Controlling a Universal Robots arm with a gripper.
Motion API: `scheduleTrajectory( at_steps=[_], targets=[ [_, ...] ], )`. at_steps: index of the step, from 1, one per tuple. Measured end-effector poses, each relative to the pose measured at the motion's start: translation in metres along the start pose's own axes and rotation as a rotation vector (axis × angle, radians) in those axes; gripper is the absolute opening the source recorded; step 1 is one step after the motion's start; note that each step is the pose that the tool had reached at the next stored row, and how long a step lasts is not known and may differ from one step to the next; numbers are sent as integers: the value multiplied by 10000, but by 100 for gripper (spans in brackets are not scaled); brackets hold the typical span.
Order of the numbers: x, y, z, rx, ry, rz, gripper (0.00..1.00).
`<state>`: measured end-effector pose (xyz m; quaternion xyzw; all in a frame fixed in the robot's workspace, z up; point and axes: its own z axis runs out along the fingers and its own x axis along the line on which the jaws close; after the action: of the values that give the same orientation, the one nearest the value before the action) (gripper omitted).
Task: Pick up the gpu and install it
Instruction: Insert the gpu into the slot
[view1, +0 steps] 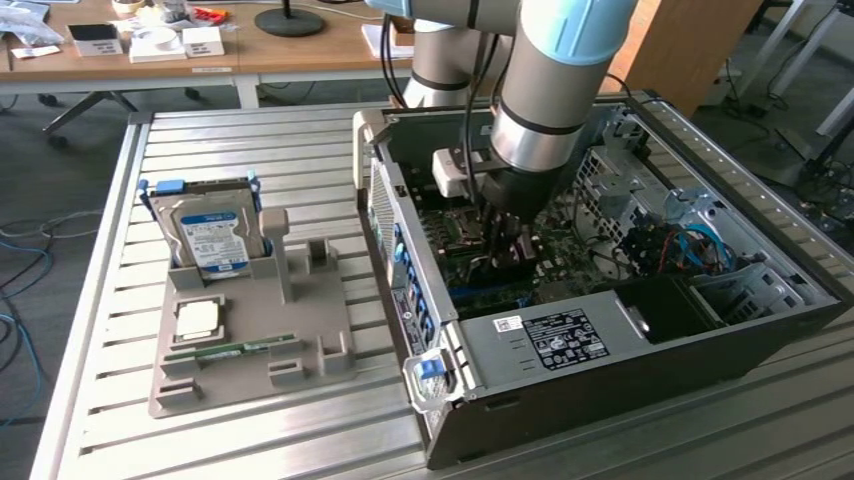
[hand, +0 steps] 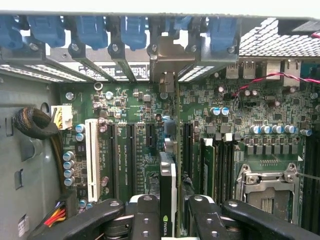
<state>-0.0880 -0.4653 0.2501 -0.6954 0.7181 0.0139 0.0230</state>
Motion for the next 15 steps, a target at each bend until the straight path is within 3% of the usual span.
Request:
scheduleTrajectory(
  at_steps=[15],
  targets=[
    [1,13,16,-1,-4,0,27]
  ],
)
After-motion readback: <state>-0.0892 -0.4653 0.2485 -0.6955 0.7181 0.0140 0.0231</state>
